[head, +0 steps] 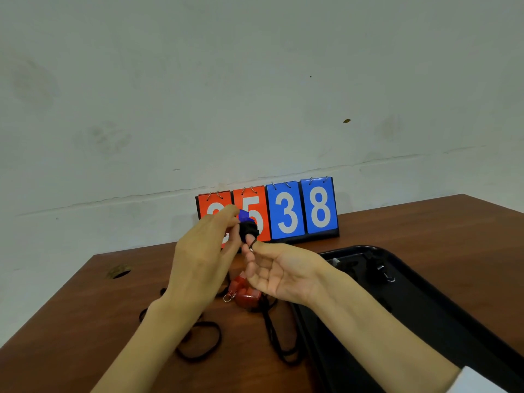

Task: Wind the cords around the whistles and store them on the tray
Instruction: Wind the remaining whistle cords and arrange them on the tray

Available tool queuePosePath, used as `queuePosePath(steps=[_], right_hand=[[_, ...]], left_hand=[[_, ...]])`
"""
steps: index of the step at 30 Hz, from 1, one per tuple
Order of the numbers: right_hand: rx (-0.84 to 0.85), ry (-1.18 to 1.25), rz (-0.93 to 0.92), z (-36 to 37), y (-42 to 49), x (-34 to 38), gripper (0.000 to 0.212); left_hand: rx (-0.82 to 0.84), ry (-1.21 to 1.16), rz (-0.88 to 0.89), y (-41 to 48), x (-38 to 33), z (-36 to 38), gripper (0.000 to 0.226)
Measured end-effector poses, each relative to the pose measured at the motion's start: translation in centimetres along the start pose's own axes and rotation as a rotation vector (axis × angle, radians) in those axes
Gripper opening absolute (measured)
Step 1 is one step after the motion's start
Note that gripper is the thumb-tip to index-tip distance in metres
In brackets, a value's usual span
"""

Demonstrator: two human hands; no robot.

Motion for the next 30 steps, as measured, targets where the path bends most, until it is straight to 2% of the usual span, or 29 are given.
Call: queuePosePath(steps=[2,5,7,12,14,17,22,25,28,30], right_hand=[[0.005,0.034,0.021,0.0,0.1,-0.2,0.007],[0.013,0.088,0.052,-0.2,0.3,-0.2,0.018],[0.011,0.112,0.073,-0.3,0.3,-0.2,0.016],[0.034,0.183,0.151,-0.1,0.4,-1.5,0.017],[0.036,0.196,0.169,-0.1,0.5,-1.9,0.018],[0.017,0.2,0.162,-0.4,0.5,-1.7,0.01],[0.006,0.159,0.127,-0.4,0.4,-1.1,0.018],[-0.014,0.114,0.069,-0.8,0.6,-0.4,0.022],[-0.039,0.086,-0.006,-0.9,0.7,-0.1,0.011],[-0.095,-0.049,-0.131,-1.2,0.8,0.5,0.006]], left_hand=[[0.049,-0.231,-0.25,0.2,1.7,0.4,0.054],[0.122,-0.537,-0.465,-0.1,3.8,1.6,0.047],[0.21,-0.633,-0.538,-0.2,4.5,2.6,0.039],[0.423,-0.833,-0.565,-0.2,5.1,3.9,0.026],[0.486,-0.785,-0.534,-0.2,5.0,4.0,0.026],[0.51,-0.666,-0.496,0.0,4.7,4.1,0.038],[0.535,-0.736,-0.511,0.2,5.2,4.0,0.033],[0.48,-0.699,-0.516,0.2,5.2,3.8,0.039],[0.342,-0.652,-0.572,0.1,5.0,3.7,0.048],[0.283,-0.606,-0.581,0.0,4.8,3.7,0.057]])
Point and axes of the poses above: each hand's wrist, its own y-axis towards the middle knuckle, its own z-axis out of the palm, x = y × z, the point moved 9 cm from there along y, towards the middle knuckle, and after that the axes turned 4 degrees about -z, right-handed, at the moved point
